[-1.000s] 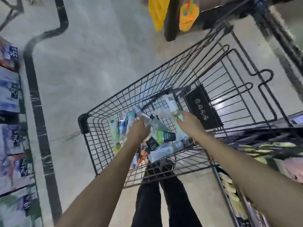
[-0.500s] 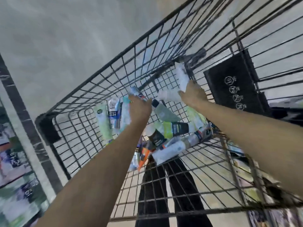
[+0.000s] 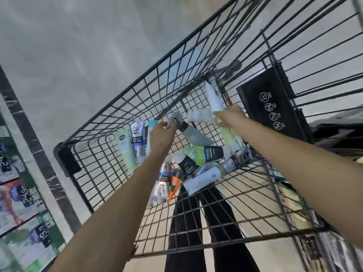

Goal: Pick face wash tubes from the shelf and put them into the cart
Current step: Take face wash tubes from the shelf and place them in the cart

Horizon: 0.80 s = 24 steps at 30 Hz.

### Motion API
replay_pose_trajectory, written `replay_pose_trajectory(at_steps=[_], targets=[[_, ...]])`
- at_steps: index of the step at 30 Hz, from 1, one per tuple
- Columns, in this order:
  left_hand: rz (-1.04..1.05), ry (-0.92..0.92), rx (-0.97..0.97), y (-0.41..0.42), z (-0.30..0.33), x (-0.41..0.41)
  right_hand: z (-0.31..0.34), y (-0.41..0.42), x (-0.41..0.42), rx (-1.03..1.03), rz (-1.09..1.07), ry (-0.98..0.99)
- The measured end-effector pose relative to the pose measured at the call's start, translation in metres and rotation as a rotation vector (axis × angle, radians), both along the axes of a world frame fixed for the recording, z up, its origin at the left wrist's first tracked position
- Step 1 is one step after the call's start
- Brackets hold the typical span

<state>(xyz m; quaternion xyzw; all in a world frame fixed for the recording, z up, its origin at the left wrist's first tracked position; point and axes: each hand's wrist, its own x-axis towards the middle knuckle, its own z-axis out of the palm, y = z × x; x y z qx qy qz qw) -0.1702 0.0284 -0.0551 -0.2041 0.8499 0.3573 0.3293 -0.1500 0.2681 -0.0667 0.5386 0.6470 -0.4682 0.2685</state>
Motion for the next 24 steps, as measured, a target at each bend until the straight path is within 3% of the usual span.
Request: replay_pose_trajectory(at_steps=[3,6,13,18,24], targets=[[0.031,0.020,0.070,-0.008,0.041,0.007,0.036,-0.004,0.028,-0.339,-0.271,0.070],[0.024,0.076,0.168,-0.013,0.098,0.018,0.083,-0.016,0.060,-0.444,-0.332,0.151],[-0.023,0.126,0.358,-0.026,0.249,0.047,0.221,-0.037,0.121,-0.468,-0.312,0.416],[-0.138,0.101,0.622,-0.033,0.349,0.081,0.319,-0.056,0.170,-0.395,-0.257,0.618],[-0.202,0.103,0.810,-0.029,0.411,0.123,0.388,-0.077,0.239,-0.402,-0.474,0.893]])
